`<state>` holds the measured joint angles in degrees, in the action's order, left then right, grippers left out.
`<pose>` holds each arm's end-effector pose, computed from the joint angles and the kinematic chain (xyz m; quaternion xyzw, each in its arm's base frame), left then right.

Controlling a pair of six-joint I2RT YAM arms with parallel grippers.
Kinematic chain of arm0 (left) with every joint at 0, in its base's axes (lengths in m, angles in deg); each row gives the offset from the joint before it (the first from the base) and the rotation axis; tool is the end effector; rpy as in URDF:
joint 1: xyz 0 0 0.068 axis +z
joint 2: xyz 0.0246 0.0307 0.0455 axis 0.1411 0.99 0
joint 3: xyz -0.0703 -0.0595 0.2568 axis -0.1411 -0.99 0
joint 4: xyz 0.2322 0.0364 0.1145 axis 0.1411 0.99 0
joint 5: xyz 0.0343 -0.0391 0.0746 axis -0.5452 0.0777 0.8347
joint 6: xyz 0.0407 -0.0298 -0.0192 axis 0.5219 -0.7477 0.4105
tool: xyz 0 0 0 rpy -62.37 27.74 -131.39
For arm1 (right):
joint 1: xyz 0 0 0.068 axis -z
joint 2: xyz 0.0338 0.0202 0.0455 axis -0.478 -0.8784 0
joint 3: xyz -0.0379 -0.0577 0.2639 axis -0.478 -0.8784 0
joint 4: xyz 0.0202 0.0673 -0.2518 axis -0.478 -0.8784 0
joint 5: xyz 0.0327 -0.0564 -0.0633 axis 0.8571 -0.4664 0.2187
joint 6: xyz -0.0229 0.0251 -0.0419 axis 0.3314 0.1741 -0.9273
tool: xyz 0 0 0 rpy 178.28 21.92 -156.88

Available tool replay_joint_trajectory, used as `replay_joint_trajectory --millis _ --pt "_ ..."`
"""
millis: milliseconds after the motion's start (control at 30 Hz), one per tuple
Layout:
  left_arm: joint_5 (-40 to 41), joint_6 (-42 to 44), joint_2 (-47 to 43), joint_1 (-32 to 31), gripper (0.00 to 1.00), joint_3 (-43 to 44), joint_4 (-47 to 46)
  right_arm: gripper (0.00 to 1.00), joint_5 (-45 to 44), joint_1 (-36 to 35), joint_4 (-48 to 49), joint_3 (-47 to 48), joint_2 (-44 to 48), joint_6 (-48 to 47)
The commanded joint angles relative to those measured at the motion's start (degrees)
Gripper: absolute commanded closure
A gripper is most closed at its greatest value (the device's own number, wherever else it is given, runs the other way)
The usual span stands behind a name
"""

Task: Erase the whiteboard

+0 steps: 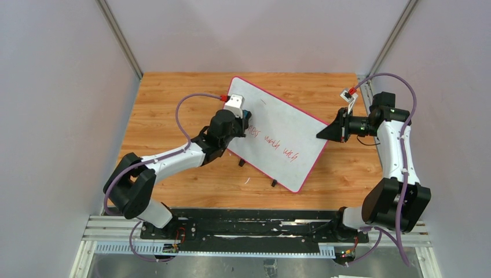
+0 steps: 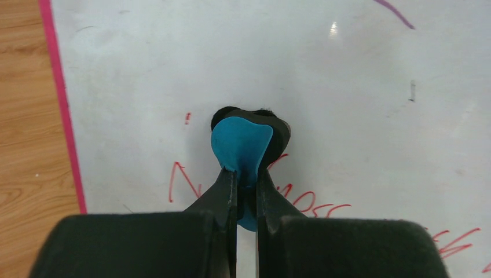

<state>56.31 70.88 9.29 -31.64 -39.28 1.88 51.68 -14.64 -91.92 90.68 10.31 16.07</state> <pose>0.2666 -0.2102 0.2523 0.1172 0.7925 -0.1669 0.5748 0.2497 -0.0274 0.3258 -0.2459 0.7744 0.4512 0.3690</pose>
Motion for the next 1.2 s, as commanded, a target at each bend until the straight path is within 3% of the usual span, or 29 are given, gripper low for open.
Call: replay_joint_trajectory --millis 0,133,333,633,933,1167 --pt "-2.74 -1.18 -0.43 -2.96 1.00 2.29 -1.59 0.99 -1.09 -0.95 -2.12 0.55 -0.38 -4.50" --pt "0.33 0.78 0.40 -2.49 1.00 2.36 -1.29 0.99 -1.16 -0.97 -2.25 0.56 -0.29 -4.61" --pt "-3.37 -0.55 0.33 3.95 1.00 1.52 -0.77 0.99 -1.00 -0.92 -2.65 0.63 -0.23 -5.13" --pt "-0.70 2.69 -1.97 8.65 1.00 1.59 2.67 1.00 -0.83 -0.98 -2.92 0.69 -0.25 -5.51" --pt "-7.16 -1.58 1.11 8.14 1.00 -0.03 0.89 0.99 -0.73 -0.97 -3.11 0.82 -0.21 -5.51" --pt "-5.39 -3.45 3.23 1.50 1.00 -0.89 -1.80 0.99 -0.57 -0.96 -3.17 0.82 -0.18 -5.60"
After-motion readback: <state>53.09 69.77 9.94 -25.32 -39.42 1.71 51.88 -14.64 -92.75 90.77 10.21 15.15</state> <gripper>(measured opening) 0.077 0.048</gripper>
